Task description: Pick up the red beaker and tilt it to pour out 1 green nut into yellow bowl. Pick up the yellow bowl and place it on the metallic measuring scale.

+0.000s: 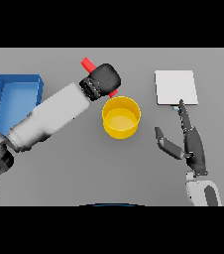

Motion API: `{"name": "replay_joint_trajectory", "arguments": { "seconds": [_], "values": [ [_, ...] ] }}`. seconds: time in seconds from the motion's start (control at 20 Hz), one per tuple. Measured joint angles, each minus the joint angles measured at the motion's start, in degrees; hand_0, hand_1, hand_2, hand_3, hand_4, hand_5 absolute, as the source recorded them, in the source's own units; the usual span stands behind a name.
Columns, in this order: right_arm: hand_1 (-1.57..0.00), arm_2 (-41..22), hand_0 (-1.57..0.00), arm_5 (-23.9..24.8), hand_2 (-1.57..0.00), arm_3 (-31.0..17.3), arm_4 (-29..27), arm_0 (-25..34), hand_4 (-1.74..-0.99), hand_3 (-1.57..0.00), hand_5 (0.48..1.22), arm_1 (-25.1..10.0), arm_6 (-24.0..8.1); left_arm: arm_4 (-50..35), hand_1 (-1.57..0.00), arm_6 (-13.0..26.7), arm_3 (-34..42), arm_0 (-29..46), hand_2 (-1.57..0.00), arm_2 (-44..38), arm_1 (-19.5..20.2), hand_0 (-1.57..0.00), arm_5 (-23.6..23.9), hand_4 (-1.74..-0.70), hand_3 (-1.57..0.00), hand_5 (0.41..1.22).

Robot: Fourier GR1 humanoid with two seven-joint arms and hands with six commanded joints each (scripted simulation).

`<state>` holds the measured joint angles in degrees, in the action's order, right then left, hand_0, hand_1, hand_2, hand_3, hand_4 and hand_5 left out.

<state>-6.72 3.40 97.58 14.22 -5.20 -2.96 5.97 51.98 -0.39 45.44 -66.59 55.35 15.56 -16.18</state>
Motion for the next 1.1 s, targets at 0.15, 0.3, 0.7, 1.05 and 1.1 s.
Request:
{"name": "replay_joint_trajectory", "arguments": {
  "seconds": [0.15,0.3,0.7,1.05,1.1],
  "values": [
    [0.0,-0.2,0.0,0.05,0.0,-0.82,0.86,0.03,-1.183,0.0,0.643,-0.39,0.09,2.5,-1.57,-0.01,-1.03,-2.33,-1.57,4.35,-0.12,-1.57,-0.93,-1.73,-1.57,1.22],
    [0.0,0.08,0.0,0.46,0.0,-0.81,0.37,0.69,-1.179,0.0,0.627,0.2,-0.35,4.64,-1.57,-1.91,-1.07,-3.81,-1.57,8.49,-0.13,-1.57,-0.02,-1.74,-1.57,1.221],
    [0.0,-0.38,0.0,0.95,0.0,0.49,1.59,-0.11,-1.159,0.0,0.632,0.0,-0.86,10.86,-1.57,-4.0,-5.68,-9.62,-1.57,19.42,-3.09,-1.57,1.81,-1.73,-1.57,1.221],
    [0.0,-0.4,0.0,1.01,0.0,0.06,1.11,-0.53,-1.152,0.0,0.635,0.57,0.56,12.67,-1.57,-4.22,-6.08,-13.65,-1.57,25.17,-4.55,-1.57,1.44,-1.72,-1.57,1.221],
    [0.0,0.04,0.0,0.73,0.0,0.6,0.4,-0.85,-1.153,0.0,0.636,0.22,0.74,12.49,-1.57,-6.17,-6.65,-15.26,-1.57,25.65,-4.42,-1.57,1.82,-1.72,-1.57,1.221]
  ]
}}
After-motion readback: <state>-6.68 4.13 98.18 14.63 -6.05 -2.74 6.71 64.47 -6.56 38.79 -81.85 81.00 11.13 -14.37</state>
